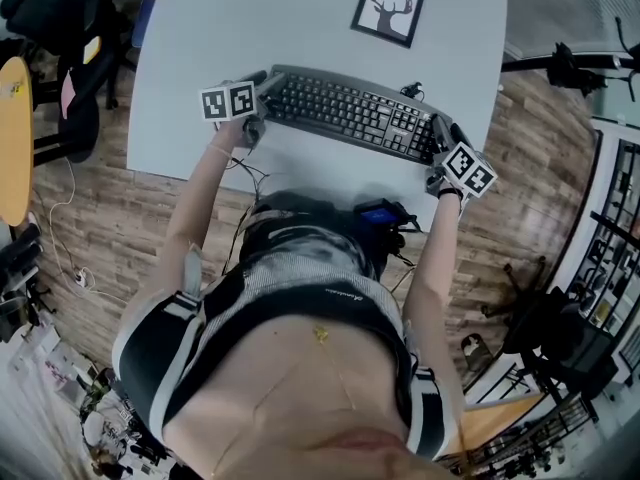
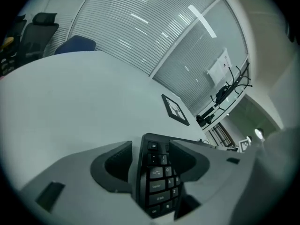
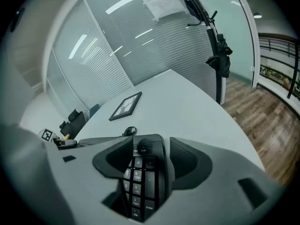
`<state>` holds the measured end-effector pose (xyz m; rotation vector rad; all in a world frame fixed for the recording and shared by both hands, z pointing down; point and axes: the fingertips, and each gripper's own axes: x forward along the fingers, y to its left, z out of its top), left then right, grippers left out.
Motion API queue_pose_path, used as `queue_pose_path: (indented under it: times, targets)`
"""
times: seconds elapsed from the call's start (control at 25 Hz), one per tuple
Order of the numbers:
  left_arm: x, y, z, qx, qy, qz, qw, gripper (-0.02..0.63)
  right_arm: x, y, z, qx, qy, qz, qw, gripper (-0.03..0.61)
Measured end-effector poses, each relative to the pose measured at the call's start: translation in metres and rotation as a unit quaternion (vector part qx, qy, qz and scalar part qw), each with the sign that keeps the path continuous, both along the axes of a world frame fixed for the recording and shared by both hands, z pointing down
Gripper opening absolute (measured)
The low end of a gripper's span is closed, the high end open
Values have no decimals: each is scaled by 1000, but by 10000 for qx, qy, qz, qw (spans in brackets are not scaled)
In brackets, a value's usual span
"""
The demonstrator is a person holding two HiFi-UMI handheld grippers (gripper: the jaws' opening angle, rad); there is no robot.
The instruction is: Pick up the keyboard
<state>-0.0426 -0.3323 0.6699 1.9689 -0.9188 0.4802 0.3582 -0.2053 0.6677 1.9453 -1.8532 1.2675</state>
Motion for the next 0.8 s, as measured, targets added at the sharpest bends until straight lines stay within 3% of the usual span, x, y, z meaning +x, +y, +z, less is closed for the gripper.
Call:
queue_pose_path:
  times: [0.24,0.44,0.8]
  targets:
    - [13,-2,5,-212,375,144,9990,219,-6,-6,5,75,-422,-22,9991,245]
    - [12,-4,11,-333,568,8,9978,219,-10,-6,8,286,-691,30,9972,238]
    - [15,-4,15,-458,453,23,9979,218,-10,-8,8,293,-677,-137,9972,239]
